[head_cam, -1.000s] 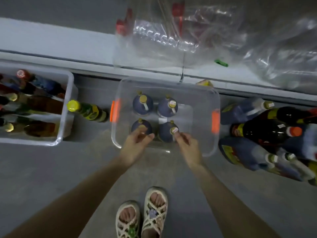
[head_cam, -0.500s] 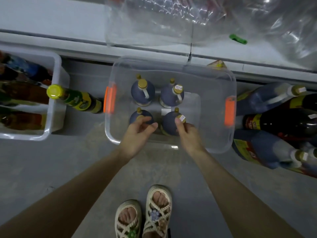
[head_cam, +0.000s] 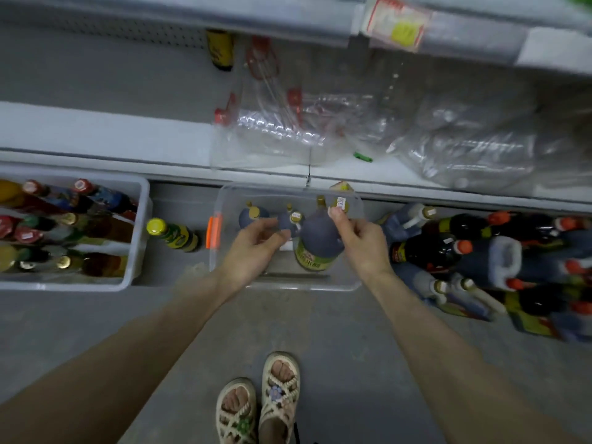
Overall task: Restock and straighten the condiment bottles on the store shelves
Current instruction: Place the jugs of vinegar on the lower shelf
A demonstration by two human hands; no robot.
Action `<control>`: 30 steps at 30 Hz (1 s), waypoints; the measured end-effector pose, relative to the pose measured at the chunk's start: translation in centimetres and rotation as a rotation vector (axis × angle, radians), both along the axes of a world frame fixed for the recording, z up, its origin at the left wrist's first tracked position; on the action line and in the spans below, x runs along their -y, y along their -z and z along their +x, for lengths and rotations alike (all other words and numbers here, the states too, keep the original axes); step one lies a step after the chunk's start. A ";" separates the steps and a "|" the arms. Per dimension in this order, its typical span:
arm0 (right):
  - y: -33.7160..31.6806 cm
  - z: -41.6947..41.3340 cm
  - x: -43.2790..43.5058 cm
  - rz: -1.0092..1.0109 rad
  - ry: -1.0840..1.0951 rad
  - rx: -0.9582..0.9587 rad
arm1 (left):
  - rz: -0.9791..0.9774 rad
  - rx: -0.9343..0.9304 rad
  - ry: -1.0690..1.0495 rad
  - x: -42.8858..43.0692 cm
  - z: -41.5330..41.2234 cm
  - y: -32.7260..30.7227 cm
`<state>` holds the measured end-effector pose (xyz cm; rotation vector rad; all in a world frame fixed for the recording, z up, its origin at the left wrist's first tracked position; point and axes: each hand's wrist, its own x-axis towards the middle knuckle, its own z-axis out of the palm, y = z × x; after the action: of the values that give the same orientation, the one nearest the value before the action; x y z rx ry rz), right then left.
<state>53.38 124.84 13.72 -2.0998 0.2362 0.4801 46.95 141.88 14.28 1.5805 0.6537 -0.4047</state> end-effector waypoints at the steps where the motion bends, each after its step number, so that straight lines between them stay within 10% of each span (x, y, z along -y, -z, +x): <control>1: -2.7 0.2 0.2 -0.003 0.003 0.021 | -0.006 0.015 0.013 0.2 0.2 -2.4; 21: -68.2 0.4 3.4 0.100 -0.077 0.669 | 0.027 0.701 0.409 3.8 2.7 -61.3; 30: -83.4 -2.6 5.3 0.068 -0.163 0.848 | 0.138 0.906 0.436 5.6 1.0 -76.1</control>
<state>50.74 119.54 97.10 -2.0759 -0.4367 -0.3275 47.98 136.24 90.34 1.8181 -0.3698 0.0721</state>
